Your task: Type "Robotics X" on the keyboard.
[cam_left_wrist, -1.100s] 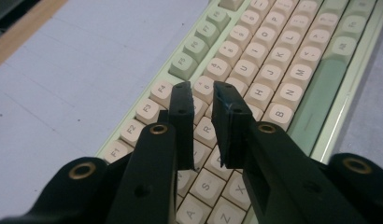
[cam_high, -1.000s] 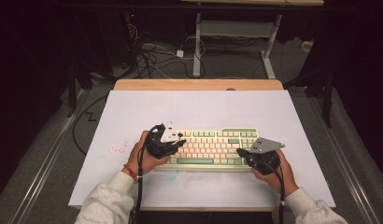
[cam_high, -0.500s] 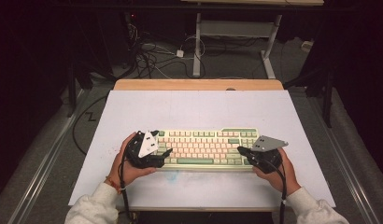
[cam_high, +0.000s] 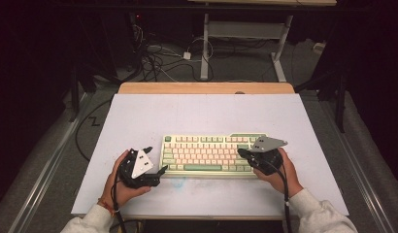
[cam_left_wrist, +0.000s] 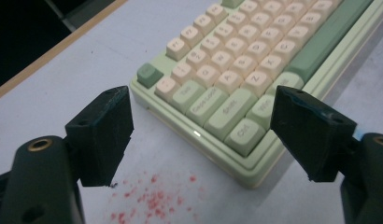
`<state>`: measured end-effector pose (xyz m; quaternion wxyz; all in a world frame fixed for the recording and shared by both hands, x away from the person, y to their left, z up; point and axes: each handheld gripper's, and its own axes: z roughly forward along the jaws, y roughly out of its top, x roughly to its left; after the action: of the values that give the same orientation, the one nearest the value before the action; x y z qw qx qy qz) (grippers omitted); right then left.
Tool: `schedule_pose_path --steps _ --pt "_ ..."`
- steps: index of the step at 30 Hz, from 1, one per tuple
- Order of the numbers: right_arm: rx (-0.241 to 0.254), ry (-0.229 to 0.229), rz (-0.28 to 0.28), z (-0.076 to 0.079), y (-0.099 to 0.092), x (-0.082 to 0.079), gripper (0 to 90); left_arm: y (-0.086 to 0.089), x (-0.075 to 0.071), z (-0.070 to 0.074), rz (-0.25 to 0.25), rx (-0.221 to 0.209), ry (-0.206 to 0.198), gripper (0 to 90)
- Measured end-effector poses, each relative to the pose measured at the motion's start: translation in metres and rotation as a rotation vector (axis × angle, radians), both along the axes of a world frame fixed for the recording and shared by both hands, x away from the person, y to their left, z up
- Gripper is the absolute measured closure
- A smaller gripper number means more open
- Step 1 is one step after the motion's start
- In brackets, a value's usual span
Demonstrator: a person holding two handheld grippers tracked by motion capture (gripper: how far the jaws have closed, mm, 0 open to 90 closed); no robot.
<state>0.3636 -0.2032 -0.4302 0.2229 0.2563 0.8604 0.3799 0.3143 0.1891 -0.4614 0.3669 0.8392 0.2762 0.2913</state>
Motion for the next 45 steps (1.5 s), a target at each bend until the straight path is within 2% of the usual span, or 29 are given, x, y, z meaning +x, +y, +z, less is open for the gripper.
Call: schedule_pose_path --steps 2,9,17,30,33,35,37,39,40,45 --pt "-0.001 0.003 0.006 -0.001 0.006 0.004 90.0 0.002 -0.001 -0.001 -0.002 -0.007 0.010 20.2" --pt "-0.020 0.017 0.025 -0.004 0.028 0.014 90.0 0.008 -0.009 -0.010 -0.001 0.013 0.043 20.2" --pt "-0.059 0.031 0.047 -0.012 0.052 0.025 90.0 0.008 -0.010 -0.012 -0.006 0.012 0.049 20.2" --pt "-0.109 0.041 0.029 -0.022 0.064 0.036 90.0 0.005 -0.009 -0.015 -0.033 0.036 0.075 20.2" --pt "-0.126 0.060 0.030 -0.023 0.066 0.038 90.0 0.004 -0.009 -0.015 -0.035 0.038 0.077 20.2" --pt "-0.125 0.056 0.032 -0.023 0.066 0.038 90.0 0.004 -0.009 -0.015 -0.036 0.037 0.077 20.2" --pt "-0.089 0.048 0.033 -0.019 0.063 0.035 90.0 0.005 -0.009 -0.015 -0.035 0.039 0.080 20.3" --pt "-0.078 0.044 0.032 -0.018 0.062 0.034 90.0 0.005 -0.009 -0.015 -0.034 0.035 0.080 20.4" --pt "-0.053 0.032 0.030 -0.014 0.059 0.031 90.0 0.005 -0.009 -0.015 -0.034 0.033 0.080 20.5" --pt "-0.007 0.018 0.037 -0.007 0.053 0.026 90.0 0.006 -0.009 -0.015 -0.034 0.032 0.084 20.6"
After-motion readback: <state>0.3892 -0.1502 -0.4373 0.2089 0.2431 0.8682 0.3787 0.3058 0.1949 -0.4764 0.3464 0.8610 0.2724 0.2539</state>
